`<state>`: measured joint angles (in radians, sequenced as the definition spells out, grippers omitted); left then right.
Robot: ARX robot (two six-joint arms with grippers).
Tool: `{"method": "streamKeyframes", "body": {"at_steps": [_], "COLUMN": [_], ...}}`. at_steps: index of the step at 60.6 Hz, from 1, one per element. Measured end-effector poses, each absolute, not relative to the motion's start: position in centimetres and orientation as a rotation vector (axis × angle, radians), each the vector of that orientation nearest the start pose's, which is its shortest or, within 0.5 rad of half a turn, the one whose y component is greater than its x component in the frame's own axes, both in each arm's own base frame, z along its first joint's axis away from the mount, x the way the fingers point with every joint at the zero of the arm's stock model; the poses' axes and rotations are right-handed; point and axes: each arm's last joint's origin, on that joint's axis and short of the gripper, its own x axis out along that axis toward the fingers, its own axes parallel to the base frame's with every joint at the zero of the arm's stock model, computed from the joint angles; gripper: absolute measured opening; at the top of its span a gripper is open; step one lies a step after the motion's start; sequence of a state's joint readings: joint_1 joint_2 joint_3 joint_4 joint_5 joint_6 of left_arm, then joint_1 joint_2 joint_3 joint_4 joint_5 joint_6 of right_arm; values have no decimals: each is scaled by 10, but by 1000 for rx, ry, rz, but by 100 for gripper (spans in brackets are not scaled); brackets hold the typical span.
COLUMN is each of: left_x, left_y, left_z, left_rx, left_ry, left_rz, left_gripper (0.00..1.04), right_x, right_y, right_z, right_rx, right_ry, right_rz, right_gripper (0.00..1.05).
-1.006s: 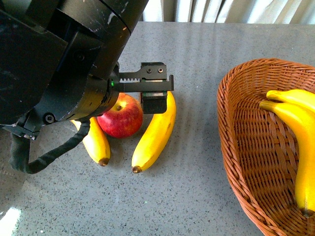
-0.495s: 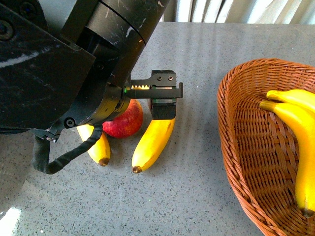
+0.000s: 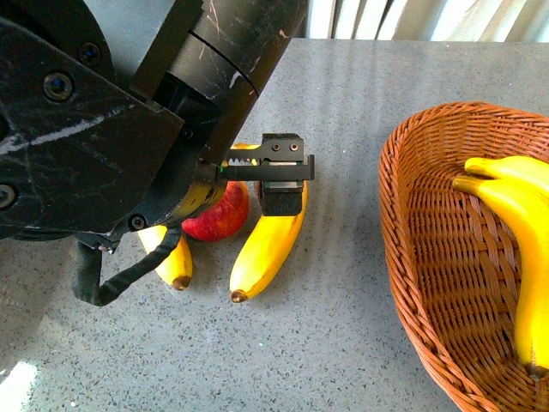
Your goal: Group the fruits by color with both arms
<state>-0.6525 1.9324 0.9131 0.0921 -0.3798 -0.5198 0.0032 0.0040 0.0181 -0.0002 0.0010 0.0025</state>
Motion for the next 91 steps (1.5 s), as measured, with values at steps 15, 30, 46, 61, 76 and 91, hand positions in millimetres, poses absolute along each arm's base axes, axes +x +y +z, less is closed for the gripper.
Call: {"method": "streamKeyframes", "body": {"at_steps": [15, 30, 46, 61, 76, 91], "left_x": [285, 286, 284, 291, 307, 313], "left_y": [-204, -205, -205, -170, -66, -10], "left_z": [90, 90, 95, 155, 166, 154], "left_rx": [-25, -27, -37, -124, -212, -262], "left_ry": [862, 859, 849, 674, 612, 621], "left_rz": [-40, -35, -36, 73, 419, 588], "left_gripper": [95, 70, 68, 68, 68, 68], "right_x": [97, 97, 97, 97, 97, 97], "right_y": [0, 0, 0, 0, 0, 0], "right_z": [169, 169, 169, 169, 169, 169], "right_rx": [3, 3, 3, 3, 3, 3], "right_ry": [-14, -14, -14, -14, -14, -14], "right_rz": [2, 2, 2, 2, 2, 2], "right_gripper": [96, 96, 96, 96, 96, 96]}}
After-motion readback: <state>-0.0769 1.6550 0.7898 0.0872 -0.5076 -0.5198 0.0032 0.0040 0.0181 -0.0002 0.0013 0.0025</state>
